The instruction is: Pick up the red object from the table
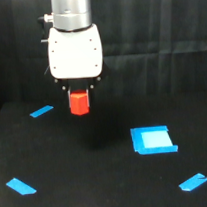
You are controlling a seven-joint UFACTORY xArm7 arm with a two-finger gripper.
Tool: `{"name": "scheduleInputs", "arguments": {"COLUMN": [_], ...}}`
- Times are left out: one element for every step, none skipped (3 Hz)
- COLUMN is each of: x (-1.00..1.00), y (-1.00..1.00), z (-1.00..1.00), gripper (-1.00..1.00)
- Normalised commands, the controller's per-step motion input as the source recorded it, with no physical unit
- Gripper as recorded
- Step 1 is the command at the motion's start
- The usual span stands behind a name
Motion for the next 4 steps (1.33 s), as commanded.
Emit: {"name": "scheduleInputs", "arguments": {"x": [0.01, -0.07, 0.03, -0.05], "y": [0.05, 0.03, 0.12, 0.05], "z": [-0.16, -0.06, 0.00, -0.03], "gripper": [-0.93, -0.95, -0.95, -0.98]}}
